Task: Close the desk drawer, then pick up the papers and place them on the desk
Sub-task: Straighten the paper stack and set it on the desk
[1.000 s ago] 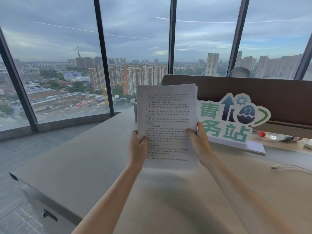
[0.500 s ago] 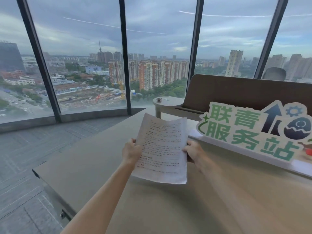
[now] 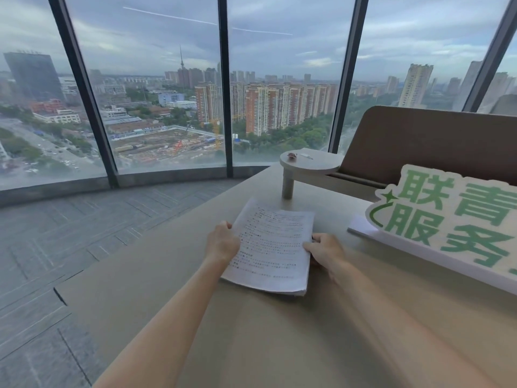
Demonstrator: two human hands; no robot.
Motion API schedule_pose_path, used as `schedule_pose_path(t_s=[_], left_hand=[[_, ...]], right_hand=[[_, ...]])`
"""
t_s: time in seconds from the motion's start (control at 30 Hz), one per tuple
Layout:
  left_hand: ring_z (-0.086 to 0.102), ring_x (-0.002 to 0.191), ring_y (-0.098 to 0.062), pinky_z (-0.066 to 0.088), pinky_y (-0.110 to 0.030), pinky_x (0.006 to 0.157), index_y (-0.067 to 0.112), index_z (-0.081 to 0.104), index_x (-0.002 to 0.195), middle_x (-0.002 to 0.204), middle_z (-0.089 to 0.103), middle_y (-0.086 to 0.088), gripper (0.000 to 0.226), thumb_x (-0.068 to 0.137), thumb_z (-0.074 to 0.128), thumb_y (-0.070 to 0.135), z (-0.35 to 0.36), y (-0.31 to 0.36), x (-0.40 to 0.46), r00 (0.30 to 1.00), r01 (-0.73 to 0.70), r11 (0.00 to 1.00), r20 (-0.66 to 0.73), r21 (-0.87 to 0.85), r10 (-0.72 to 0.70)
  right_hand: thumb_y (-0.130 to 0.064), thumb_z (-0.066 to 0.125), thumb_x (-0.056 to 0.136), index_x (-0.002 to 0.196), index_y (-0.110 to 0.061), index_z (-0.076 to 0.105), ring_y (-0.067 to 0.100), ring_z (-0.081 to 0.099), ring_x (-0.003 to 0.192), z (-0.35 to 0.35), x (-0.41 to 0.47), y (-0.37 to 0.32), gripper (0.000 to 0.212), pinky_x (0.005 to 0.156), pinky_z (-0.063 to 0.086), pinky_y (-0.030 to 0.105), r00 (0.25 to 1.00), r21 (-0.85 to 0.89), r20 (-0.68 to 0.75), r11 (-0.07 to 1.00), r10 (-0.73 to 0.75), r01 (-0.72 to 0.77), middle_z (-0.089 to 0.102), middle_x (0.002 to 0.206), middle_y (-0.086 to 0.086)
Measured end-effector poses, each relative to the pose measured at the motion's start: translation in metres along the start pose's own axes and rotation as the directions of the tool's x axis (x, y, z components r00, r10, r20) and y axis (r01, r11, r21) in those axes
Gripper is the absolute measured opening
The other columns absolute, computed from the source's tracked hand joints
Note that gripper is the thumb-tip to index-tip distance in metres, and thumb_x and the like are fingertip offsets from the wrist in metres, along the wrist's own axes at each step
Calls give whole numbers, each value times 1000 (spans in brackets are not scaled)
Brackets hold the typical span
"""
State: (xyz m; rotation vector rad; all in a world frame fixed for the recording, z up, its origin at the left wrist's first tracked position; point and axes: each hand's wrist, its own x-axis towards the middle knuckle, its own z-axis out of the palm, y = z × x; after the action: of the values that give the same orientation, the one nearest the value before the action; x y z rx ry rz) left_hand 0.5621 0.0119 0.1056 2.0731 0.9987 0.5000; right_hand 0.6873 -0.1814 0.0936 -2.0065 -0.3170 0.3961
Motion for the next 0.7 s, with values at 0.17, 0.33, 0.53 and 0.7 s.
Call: schedule_pose_path(t_s=[0.17, 0.33, 0.53, 0.7], left_hand=[[60, 114, -36, 48, -38, 93, 10, 61, 123, 120, 67, -18, 39, 87, 46, 7, 10, 6, 35, 999, -38, 995, 23, 94, 36], [59, 117, -38, 47, -39, 96, 7, 62, 124, 121, 67, -21, 39, 89, 45, 5, 22, 9, 68, 996, -93, 979, 21, 182, 91], [59, 110, -40, 51, -42, 90, 4, 68, 111, 113, 67, -22, 35, 86, 44, 5, 28, 9, 100, 990, -142, 940, 64, 311, 128], [57, 111, -39, 46, -39, 90, 2, 66, 112, 113, 68, -21, 34, 85, 45, 6, 34, 12, 113, 986, -166, 890, 75, 426, 148]], right_hand=[[-6, 49, 76, 83, 2, 75, 30, 77, 77, 2, 24, -3, 29, 78, 64, 45, 999, -4, -42, 1000, 23, -23, 80, 80, 11], [3, 57, 82, 89, -5, 76, 24, 76, 74, 3, 39, -5, 22, 53, 59, 26, 997, -39, -76, 999, -16, 13, 78, 86, 11], [2, 65, 76, 92, -11, 79, 20, 78, 67, 8, 51, -6, 25, 69, 65, 33, 994, -35, -97, 998, -52, 49, 79, 80, 8], [-1, 67, 76, 84, -4, 78, 23, 78, 64, 11, 55, -9, 14, 78, 64, 35, 993, -70, -108, 997, -45, 37, 78, 75, 6]])
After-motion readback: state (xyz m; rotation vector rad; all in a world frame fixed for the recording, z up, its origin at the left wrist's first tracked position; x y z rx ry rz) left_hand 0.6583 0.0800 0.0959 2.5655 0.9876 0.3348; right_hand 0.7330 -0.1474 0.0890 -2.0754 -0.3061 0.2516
